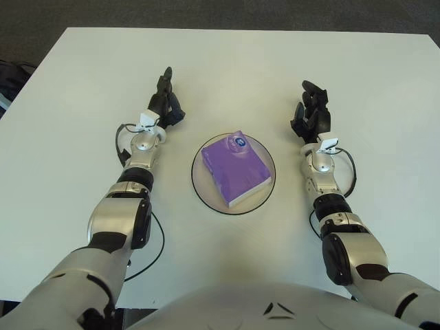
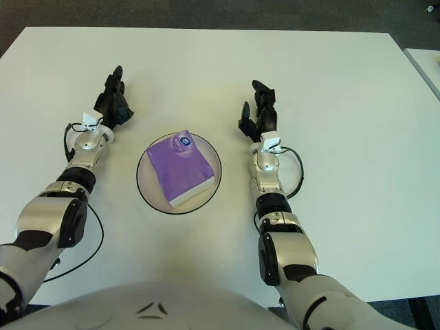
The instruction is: Put the tissue paper into the plate.
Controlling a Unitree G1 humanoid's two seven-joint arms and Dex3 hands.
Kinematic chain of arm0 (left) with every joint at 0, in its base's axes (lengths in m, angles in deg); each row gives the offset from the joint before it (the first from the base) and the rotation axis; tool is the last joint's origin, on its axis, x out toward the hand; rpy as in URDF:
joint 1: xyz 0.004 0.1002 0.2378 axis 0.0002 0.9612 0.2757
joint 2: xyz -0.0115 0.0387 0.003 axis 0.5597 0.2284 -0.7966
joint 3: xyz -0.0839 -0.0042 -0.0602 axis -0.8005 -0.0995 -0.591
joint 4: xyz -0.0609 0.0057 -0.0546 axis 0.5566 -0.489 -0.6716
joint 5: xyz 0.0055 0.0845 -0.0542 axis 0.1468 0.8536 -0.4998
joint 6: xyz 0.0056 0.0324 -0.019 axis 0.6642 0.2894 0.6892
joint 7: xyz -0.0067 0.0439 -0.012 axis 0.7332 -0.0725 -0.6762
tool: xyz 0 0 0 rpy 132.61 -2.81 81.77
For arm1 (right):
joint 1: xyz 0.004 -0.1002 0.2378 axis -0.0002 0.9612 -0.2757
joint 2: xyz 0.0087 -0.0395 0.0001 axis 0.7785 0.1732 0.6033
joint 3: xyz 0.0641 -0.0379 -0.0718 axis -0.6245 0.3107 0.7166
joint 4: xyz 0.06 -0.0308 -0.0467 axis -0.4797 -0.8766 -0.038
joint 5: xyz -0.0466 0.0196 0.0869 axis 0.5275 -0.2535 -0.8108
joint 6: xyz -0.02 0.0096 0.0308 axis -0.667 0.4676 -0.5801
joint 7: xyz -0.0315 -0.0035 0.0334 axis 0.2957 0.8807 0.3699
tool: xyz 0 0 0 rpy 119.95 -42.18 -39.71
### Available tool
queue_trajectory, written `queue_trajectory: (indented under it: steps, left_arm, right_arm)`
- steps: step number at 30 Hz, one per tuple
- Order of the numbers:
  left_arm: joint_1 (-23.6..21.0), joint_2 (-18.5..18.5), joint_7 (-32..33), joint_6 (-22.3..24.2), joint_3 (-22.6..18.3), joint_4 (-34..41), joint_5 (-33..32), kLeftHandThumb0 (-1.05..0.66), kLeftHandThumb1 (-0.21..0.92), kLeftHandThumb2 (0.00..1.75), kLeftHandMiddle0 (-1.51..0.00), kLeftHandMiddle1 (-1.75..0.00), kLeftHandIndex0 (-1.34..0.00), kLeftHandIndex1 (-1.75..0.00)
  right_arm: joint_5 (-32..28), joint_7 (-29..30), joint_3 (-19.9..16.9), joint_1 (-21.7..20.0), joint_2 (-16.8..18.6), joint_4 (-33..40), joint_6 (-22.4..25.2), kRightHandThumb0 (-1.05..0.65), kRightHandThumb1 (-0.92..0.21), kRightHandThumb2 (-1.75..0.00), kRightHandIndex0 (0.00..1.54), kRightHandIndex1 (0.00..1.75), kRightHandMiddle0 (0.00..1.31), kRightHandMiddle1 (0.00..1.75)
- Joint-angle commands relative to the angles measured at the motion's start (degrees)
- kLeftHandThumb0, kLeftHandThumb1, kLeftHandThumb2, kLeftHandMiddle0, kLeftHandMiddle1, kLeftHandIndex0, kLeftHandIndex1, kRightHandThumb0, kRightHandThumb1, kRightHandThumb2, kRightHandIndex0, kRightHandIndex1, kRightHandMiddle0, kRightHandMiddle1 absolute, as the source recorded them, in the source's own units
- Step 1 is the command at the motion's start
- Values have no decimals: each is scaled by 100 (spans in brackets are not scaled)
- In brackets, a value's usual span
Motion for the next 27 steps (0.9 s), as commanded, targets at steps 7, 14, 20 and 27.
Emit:
queue_trajectory:
  steps: [7, 14, 20, 27]
  left_arm:
    - [582, -114, 289, 119, 123, 433, 226, -105, 92, 125, 0, 0, 0, -7]
    - [722, -104, 379, 221, 149, 482, 275, -105, 92, 124, 0, 0, 0, -11]
    - [804, -82, 445, 307, 167, 533, 298, -105, 92, 124, 0, 0, 0, -14]
    - [919, -116, 406, 680, 53, 691, 114, -100, 92, 119, 0, 0, 0, -17]
  right_arm:
    - [141, 25, 75, 1196, 145, -621, 0, -54, -92, -79, 24, 33, 0, 74]
    - [144, 28, 73, 1193, 152, -621, 28, -53, -92, -79, 24, 33, 0, 73]
    - [161, 43, 81, 1197, 158, -617, 14, -53, -92, -79, 24, 33, 0, 73]
    - [180, 61, 91, 1216, 163, -595, 12, -54, -92, -79, 24, 33, 0, 73]
